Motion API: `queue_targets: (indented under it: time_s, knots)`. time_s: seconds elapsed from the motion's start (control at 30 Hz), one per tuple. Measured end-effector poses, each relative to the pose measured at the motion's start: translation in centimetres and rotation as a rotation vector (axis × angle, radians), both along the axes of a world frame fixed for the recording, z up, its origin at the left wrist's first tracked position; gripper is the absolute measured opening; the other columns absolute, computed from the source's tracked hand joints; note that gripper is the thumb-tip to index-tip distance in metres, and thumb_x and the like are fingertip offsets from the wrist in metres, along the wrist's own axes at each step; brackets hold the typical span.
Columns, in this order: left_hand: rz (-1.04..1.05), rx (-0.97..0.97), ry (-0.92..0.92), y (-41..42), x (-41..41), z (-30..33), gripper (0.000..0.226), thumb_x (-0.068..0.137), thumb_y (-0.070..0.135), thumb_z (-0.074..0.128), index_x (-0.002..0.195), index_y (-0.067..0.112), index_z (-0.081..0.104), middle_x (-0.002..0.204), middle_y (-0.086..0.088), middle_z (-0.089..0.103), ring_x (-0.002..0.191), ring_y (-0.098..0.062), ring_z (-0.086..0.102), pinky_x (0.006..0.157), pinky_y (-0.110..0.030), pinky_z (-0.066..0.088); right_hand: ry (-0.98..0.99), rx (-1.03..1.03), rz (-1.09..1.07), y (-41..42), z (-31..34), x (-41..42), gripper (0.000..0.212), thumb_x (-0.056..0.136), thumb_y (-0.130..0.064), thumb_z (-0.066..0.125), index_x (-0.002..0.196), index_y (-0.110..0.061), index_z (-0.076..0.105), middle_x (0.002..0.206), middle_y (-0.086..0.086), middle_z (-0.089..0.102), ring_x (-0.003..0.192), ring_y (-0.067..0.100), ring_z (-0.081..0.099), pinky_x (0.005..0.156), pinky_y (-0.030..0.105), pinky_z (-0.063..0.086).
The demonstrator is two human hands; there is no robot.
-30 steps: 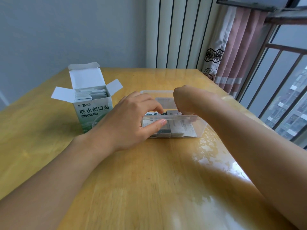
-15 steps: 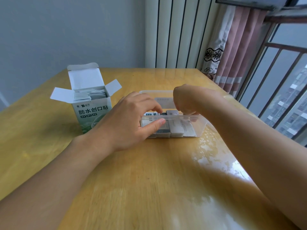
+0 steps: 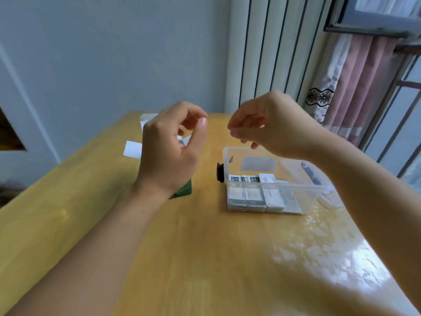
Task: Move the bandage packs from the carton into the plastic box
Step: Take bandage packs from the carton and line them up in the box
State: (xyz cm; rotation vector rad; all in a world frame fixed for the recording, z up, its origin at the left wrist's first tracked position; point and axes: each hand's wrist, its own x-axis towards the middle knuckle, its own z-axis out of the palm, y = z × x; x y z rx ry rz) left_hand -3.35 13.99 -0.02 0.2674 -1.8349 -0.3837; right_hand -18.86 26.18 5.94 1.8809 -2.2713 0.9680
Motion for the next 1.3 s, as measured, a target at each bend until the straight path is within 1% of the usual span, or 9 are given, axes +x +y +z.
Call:
queue_targets:
  time_s: [0.1,0.23,0.4,0.53,0.67,0.83,1.1,1.23,1.3]
  knots:
    - [0.075,0.186,-0.042,-3.1,1.2,0.7,0.015,0.092,0.01,0.059,0.088,0.02,0.07,0.078,0.011,0.068,0.072,0.0,0.06,0.065,-0.016,0.045,-0.022,-0.106,0.102,-2.1,-0.5,2.5,0.01,0.088,-0.018,0.075,0.097,-0.021,0.077,0.082,-0.013,0.072,0.074,0.001,0.068,0.069,0.011,0.054]
    - [0.111,0.371,-0.14,-5.8,2.3,-0.1,0.031,0.088,-0.002,0.054,0.089,0.023,0.071,0.081,0.009,0.07,0.076,-0.001,0.062,0.068,-0.011,0.046,0.094,-0.037,0.106,-6.6,-0.6,4.9,0.011,0.083,-0.014,0.078,0.091,-0.021,0.079,0.082,-0.009,0.074,0.065,-0.003,0.062,0.063,0.007,0.048]
    - [0.111,0.524,-0.038,-7.0,2.6,-0.4,0.032,0.087,-0.005,0.053,0.086,0.023,0.069,0.081,0.004,0.069,0.077,-0.004,0.062,0.067,-0.006,0.043,0.241,0.213,0.022,-11.0,-1.9,5.6,0.008,0.08,-0.017,0.079,0.078,-0.025,0.076,0.079,-0.004,0.073,0.072,0.02,0.069,0.071,0.037,0.061]
    - [0.149,0.521,-0.081,-7.5,2.4,-0.8,0.024,0.088,0.003,0.058,0.086,0.024,0.07,0.08,0.005,0.068,0.08,-0.016,0.066,0.071,-0.02,0.051,0.256,0.245,0.049,-11.5,-2.7,5.2,0.021,0.081,-0.01,0.072,0.076,-0.03,0.075,0.077,-0.008,0.073,0.073,0.019,0.069,0.069,0.041,0.061]
    - [0.204,0.496,-0.108,-7.7,2.5,-0.8,0.024,0.089,0.005,0.053,0.09,0.021,0.071,0.08,0.004,0.068,0.081,-0.019,0.064,0.074,-0.028,0.051,0.226,0.233,0.088,-11.1,-2.8,5.2,0.008,0.083,-0.019,0.076,0.082,-0.027,0.077,0.08,-0.009,0.073,0.075,0.013,0.067,0.071,0.035,0.058]
    - [0.258,0.552,-0.089,-7.8,2.5,-0.8,0.028,0.087,0.003,0.051,0.088,0.021,0.071,0.079,0.004,0.068,0.081,-0.019,0.062,0.071,-0.027,0.047,0.223,0.202,0.077,-11.4,-2.7,5.1,0.017,0.082,-0.012,0.073,0.088,-0.027,0.074,0.076,-0.012,0.069,0.069,0.002,0.061,0.068,0.032,0.058]
    - [0.121,0.688,-0.141,-8.0,2.5,-1.0,0.039,0.081,-0.006,0.044,0.087,0.025,0.067,0.085,0.001,0.068,0.081,-0.021,0.062,0.073,-0.028,0.051,0.125,0.094,0.1,-11.4,-2.7,4.8,0.012,0.082,-0.025,0.081,0.093,-0.024,0.077,0.078,-0.007,0.072,0.064,0.002,0.059,0.059,0.018,0.047]
    - [0.118,0.683,-0.152,-8.0,2.5,-1.1,0.038,0.082,-0.006,0.044,0.093,0.022,0.068,0.089,0.001,0.068,0.083,-0.021,0.062,0.072,-0.028,0.049,0.119,0.11,0.14,-11.5,-2.8,5.3,0.008,0.084,-0.021,0.079,0.091,-0.021,0.078,0.082,-0.005,0.075,0.076,0.009,0.069,0.072,0.026,0.056]
    - [0.115,0.684,-0.152,-8.0,2.4,-1.2,0.038,0.082,-0.006,0.043,0.093,0.022,0.068,0.089,0.001,0.068,0.083,-0.02,0.062,0.071,-0.027,0.048,0.104,0.122,0.153,-11.5,-2.9,5.4,0.007,0.084,-0.019,0.078,0.091,-0.019,0.079,0.082,-0.006,0.075,0.078,0.007,0.07,0.072,0.021,0.055]
